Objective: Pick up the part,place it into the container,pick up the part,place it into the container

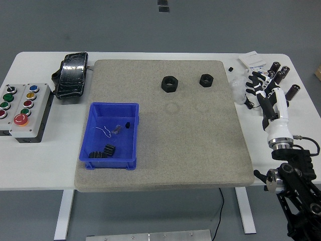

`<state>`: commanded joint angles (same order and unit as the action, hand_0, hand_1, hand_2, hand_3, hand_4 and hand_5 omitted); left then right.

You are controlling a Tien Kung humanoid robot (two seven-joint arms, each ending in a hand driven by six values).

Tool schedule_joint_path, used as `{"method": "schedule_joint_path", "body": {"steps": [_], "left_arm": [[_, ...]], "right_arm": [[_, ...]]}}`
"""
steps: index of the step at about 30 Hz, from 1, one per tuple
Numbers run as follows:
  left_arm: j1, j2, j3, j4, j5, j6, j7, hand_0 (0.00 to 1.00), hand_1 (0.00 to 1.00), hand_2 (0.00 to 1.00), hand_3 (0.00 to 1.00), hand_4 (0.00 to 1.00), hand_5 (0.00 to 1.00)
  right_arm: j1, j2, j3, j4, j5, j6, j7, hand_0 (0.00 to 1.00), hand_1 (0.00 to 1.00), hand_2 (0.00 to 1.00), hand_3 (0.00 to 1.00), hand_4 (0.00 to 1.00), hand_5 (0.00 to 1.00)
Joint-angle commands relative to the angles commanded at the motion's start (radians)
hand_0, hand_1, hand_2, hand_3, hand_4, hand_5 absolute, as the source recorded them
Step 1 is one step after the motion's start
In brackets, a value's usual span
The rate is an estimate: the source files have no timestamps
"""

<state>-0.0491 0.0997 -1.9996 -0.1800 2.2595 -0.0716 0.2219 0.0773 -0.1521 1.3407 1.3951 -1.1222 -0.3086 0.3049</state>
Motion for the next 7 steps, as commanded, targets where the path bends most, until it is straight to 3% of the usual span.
{"method": "schedule_joint_path", "body": {"steps": [7], "left_arm": [[0.002, -0.002, 0.005, 0.0, -0.017, 0.006, -0.001, 0.645, 0.54, 0.551, 0.612, 0.652, 0.322]], "right_arm": [[0.007, 0.003, 0.011, 0.005, -0.034, 0.007, -0.011, 0.698, 0.701, 0.727, 0.683, 0.852, 0.652]]}}
